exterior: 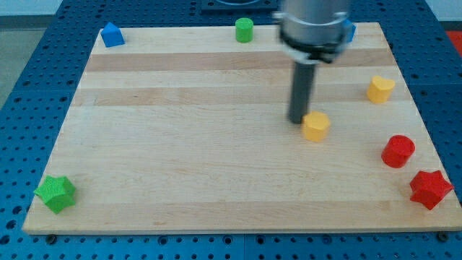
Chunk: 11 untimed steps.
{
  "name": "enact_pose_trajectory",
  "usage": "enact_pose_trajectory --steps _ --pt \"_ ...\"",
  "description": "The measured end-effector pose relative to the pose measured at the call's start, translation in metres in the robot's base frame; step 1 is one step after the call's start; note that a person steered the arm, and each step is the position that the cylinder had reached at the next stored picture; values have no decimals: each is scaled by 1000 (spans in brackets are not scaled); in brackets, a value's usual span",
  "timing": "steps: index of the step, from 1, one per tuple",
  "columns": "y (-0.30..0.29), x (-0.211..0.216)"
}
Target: Move the yellow hexagon above the red circle
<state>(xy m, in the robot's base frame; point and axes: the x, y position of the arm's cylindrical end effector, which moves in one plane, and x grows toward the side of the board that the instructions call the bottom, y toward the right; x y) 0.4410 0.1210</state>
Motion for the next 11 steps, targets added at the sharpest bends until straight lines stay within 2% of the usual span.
enact_pose_trajectory --steps 1,2,3,4,6,7,8,9,10,11 --pt "35 1" --pt "-31 6" --pt "-52 37" --pt "-9 53" --pt "67 43" --pt "43 43" --pt "4 26" --pt "29 4" --pt "65 7" --pt "71 8"
